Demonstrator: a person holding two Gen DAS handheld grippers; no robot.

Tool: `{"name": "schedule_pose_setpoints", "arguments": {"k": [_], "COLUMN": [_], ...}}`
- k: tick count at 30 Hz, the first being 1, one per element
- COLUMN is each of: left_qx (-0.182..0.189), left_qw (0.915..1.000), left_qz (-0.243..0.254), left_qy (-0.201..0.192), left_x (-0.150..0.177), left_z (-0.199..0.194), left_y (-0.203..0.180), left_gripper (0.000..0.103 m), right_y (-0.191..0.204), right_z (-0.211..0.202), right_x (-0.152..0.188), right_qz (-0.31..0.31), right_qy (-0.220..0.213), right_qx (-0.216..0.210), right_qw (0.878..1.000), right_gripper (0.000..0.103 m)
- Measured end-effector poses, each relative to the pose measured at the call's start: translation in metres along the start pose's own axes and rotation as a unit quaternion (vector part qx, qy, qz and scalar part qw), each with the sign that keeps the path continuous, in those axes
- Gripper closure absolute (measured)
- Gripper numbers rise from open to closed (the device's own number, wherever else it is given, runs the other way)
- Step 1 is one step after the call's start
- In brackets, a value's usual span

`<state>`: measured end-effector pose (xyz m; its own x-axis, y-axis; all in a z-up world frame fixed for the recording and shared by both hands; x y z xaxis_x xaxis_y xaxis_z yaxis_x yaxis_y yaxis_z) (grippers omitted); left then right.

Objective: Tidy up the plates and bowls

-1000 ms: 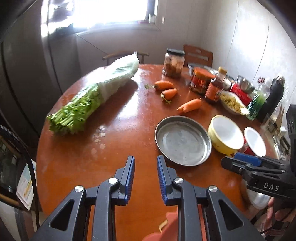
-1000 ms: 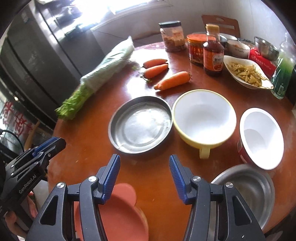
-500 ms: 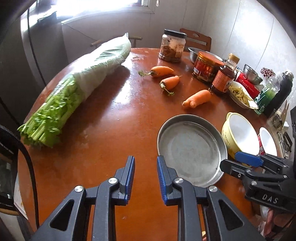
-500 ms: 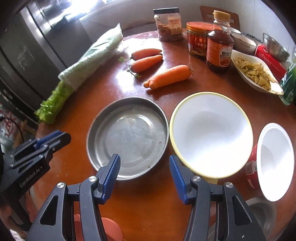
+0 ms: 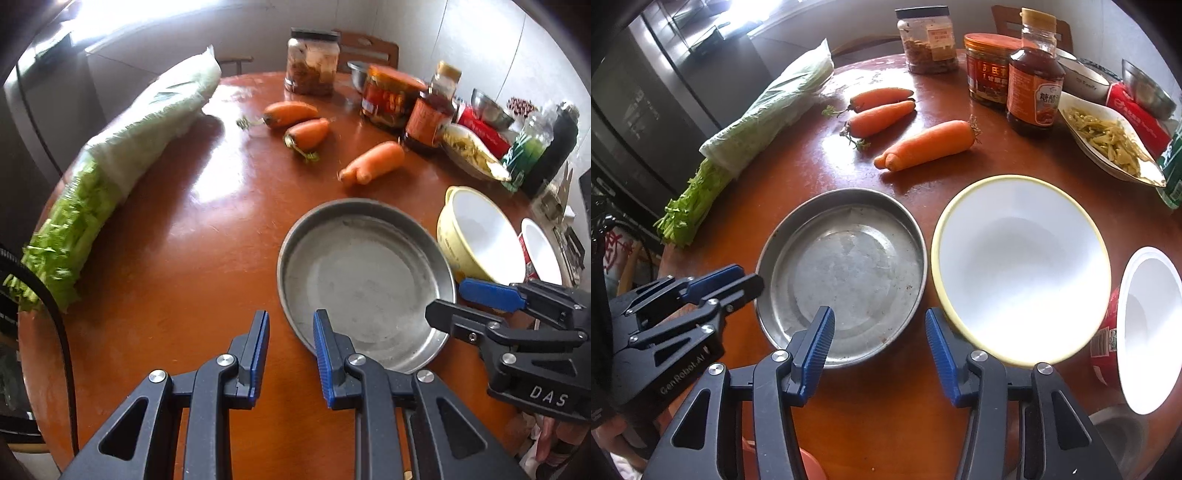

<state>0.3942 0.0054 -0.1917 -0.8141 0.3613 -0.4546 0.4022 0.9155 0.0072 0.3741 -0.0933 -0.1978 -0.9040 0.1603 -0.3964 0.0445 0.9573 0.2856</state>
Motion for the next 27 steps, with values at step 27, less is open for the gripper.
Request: {"name": "schedule_pose_setpoints", "arguments": {"k": [27], "left_qx": [0.011], "left_qw": [0.9997], "left_qz": [-0.021], "left_qy": [0.011], "left_x": [0.002], "left_z": [0.014], "left_y": [0.001], "left_gripper": [0.080], "right_y": [-0.003], "right_z": [0.009], "right_x": [-0.002], "right_qz": [-0.018], "right_qy": [-0.007], "right_qx": [0.002], "right_qw": [1.000], "right_gripper": [0.084]}}
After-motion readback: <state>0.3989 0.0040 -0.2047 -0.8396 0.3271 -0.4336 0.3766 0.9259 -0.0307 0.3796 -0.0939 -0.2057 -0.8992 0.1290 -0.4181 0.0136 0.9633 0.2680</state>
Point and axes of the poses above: each gripper's, at about its wrist camera, not at the fingertips, and z roughly the way its jaws point, y to its left, x to its underside, the point moved 10 cm from there along z, roughly the way its jaws point, and after that the axes turned 4 degrees about -x, right-handed, at the moved point
